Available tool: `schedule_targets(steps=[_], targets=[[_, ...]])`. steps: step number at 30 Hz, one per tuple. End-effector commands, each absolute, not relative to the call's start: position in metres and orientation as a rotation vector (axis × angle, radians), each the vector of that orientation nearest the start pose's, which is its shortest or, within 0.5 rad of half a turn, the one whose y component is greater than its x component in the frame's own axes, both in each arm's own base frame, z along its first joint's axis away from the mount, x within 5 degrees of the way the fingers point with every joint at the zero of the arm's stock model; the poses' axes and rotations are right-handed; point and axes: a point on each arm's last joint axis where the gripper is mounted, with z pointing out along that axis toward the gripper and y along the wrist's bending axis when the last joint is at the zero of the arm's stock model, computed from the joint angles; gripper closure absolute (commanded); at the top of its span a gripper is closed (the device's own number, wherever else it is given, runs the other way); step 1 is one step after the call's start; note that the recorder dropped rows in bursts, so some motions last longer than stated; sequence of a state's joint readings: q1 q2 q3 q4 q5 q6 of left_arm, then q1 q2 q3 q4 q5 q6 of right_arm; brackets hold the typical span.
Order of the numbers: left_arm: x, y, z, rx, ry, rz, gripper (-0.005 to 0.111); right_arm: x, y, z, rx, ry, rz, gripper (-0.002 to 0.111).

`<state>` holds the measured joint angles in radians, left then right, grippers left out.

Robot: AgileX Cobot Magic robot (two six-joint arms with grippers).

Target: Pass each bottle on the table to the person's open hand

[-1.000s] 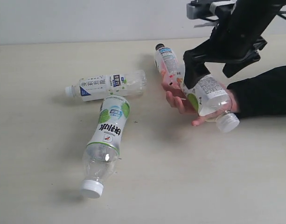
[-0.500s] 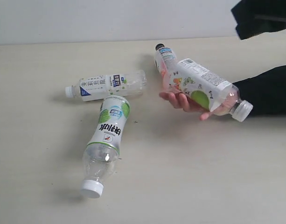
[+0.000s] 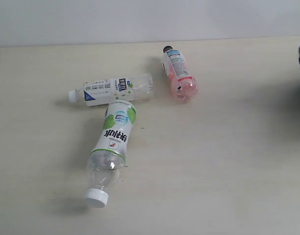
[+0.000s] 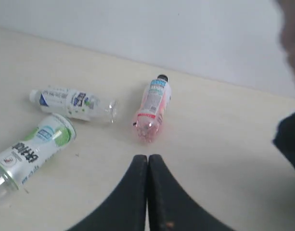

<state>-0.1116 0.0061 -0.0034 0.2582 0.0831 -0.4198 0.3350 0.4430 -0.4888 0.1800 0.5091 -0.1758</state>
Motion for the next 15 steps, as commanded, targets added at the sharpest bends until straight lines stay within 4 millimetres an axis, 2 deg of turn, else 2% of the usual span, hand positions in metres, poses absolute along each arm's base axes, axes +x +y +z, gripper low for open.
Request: schedule_targets(steps=[1, 7, 15], targets=[[0.056, -0.004, 0.206, -0.058, 1.566, -0.196, 0.106, 0.070, 0.032, 0.281, -0.327, 1.799, 0.341, 0.108], [0.056, -0.004, 0.206, -0.058, 1.566, -0.196, 0.106, 0.055, 0.027, 0.264, -0.315, 1.728, 0.342, 0.108], [0.056, -0.004, 0.206, -0.058, 1.566, -0.196, 0.106, 0.032, 0.017, 0.275, -0.303, 1.503, 0.318, 0.108]])
